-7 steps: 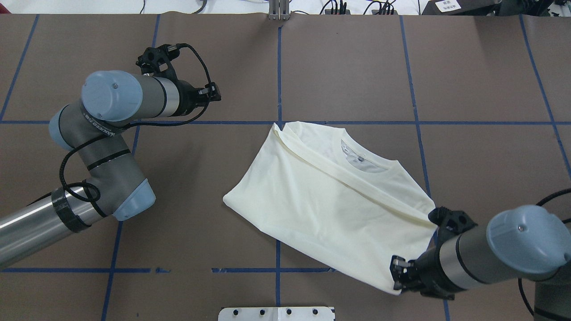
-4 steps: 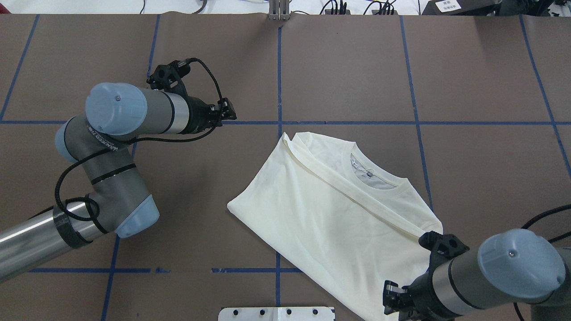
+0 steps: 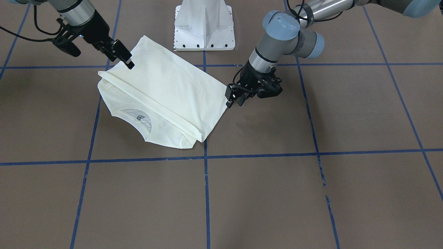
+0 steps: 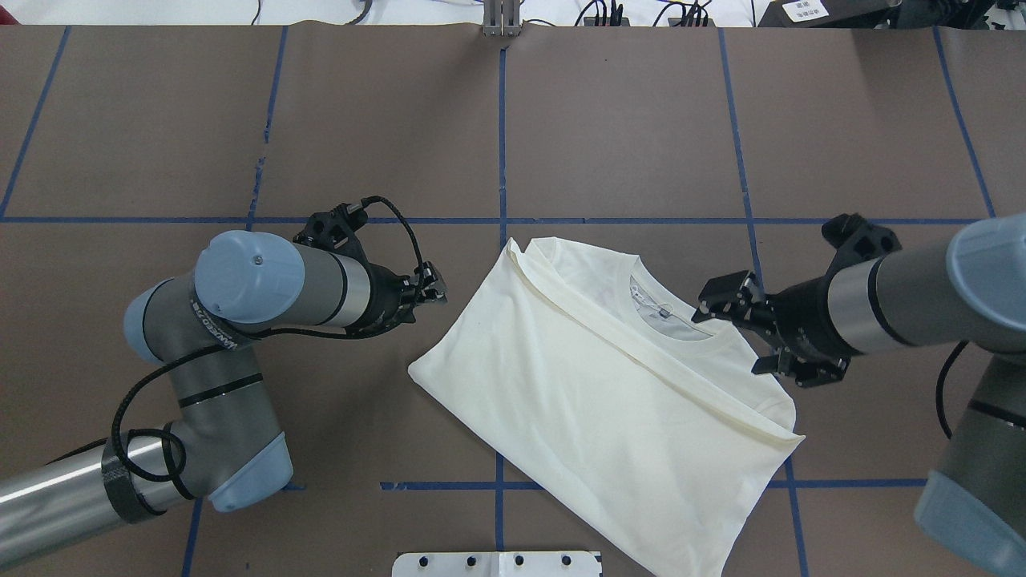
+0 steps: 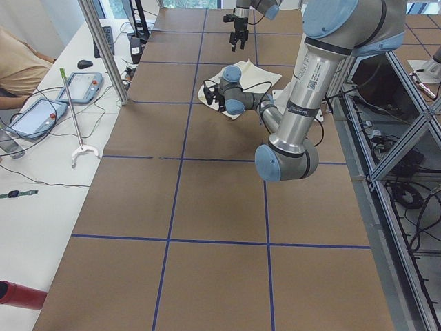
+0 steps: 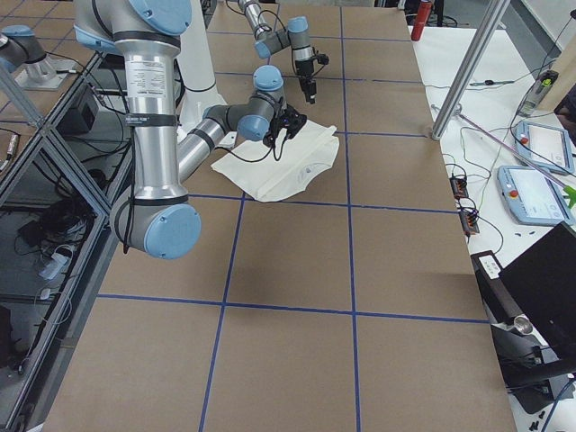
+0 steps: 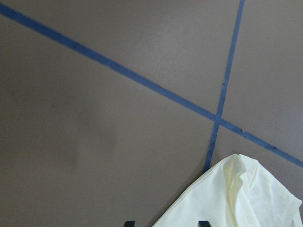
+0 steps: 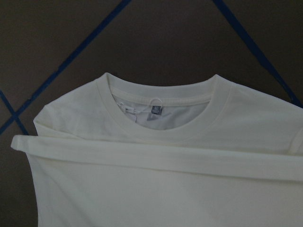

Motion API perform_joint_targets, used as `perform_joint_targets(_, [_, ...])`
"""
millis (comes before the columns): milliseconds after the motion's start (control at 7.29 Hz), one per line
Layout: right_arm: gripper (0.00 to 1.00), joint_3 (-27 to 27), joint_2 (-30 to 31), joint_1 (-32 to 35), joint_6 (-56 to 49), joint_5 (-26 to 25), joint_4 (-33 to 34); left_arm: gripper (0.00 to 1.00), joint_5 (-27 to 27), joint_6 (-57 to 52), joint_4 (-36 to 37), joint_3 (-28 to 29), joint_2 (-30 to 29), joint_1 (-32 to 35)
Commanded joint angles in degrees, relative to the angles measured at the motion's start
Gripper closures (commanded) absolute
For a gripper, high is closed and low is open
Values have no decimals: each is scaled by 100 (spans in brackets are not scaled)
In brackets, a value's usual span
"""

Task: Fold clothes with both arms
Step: 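Release the shirt and raise the right gripper while the left gripper approaches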

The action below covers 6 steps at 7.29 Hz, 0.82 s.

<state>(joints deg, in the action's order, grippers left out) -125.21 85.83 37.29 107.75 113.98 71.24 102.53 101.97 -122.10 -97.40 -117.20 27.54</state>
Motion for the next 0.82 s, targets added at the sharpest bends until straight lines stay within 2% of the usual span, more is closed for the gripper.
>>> perform_joint_targets(0, [0,618,-417,419,-331,-208,4,39,-22,279,169,2,30,-336])
perform_joint_targets(274, [0,778,-436,419,-579,-402,-5,38,-31,533,334,-15,31,-345])
perform_joint_targets(411, [0,778,-436,419,-579,-412,-5,38,-40,691,692,-68,-4,-389])
perform_joint_targets(686, [0,778,-479,419,-579,-421,-5,38,-58,858,731,-51,31,-600])
